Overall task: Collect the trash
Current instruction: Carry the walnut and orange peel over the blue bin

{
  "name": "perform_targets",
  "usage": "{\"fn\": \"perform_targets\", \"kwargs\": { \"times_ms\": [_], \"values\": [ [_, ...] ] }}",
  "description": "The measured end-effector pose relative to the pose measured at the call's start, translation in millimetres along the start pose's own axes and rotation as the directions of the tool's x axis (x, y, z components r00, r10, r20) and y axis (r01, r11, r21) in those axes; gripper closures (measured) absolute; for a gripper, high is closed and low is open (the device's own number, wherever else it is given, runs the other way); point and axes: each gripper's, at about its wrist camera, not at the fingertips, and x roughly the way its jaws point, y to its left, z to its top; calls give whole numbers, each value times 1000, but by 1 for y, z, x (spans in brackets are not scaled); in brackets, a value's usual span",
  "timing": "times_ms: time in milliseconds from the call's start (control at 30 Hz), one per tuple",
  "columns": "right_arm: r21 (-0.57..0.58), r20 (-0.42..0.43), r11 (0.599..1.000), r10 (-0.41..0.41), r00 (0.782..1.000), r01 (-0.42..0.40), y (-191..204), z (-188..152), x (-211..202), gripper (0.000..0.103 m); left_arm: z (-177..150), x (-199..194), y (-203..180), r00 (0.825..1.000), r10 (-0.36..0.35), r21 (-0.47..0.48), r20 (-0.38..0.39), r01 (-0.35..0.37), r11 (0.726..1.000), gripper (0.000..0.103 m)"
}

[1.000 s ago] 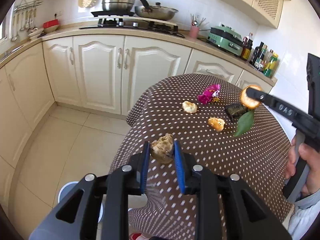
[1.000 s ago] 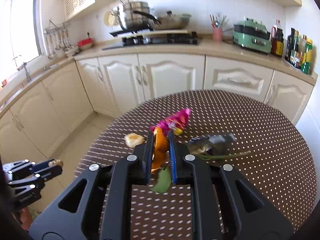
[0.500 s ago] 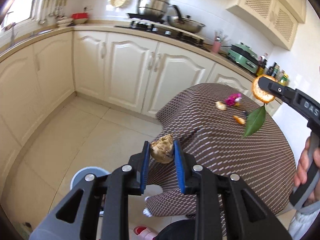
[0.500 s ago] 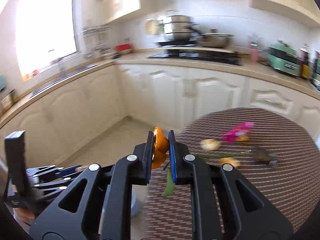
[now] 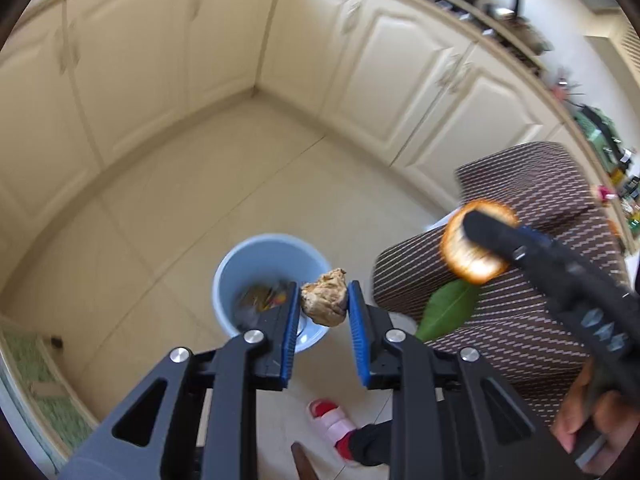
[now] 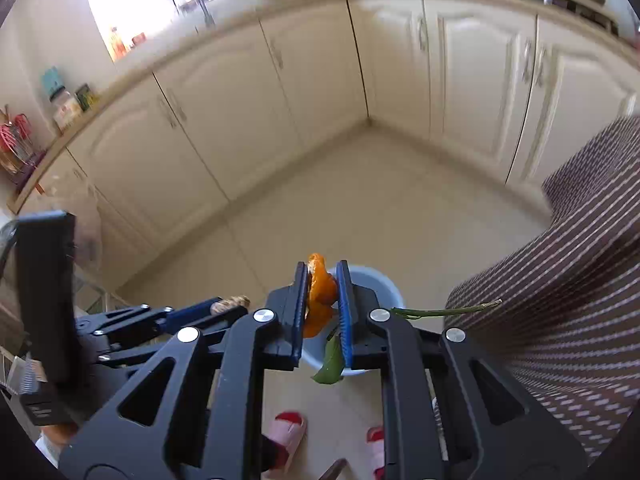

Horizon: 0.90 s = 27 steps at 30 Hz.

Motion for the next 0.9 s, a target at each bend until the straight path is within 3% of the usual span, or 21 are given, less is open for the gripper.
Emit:
{"fn": "perform_targets", "kwargs": {
  "times_ms": [167, 300, 467, 500, 533, 600, 900],
  "values": [
    [45, -149, 999, 5, 989, 2, -3, -25, 74, 88, -12, 53, 33, 994, 36, -53, -107, -42, 998, 80],
    [84, -201, 996, -5, 980, 22, -14, -34, 110, 88, -12, 91, 43, 985, 34, -68, -169, -46, 997, 80],
    [118, -212, 992, -26, 977, 52, -28, -35, 128, 88, -3, 117, 44, 988, -12, -93, -152, -3, 996, 78],
    [119, -213, 991, -33, 977, 60, -32, -35, 131, 88, 0, 123, 44, 989, -30, -102, -144, 16, 995, 76],
    [124, -219, 990, -34, 975, 63, -34, -35, 136, 88, 1, 128, 46, 987, -41, -113, -155, 24, 993, 65],
    [134, -230, 989, -34, 973, 67, -37, -38, 141, 88, 0, 137, 52, 984, -49, -141, -170, 25, 990, 55],
    [157, -261, 986, -12, 965, 54, -37, -46, 172, 88, -7, 147, 71, 979, 10, -198, -206, -52, 979, 49]
  ]
}}
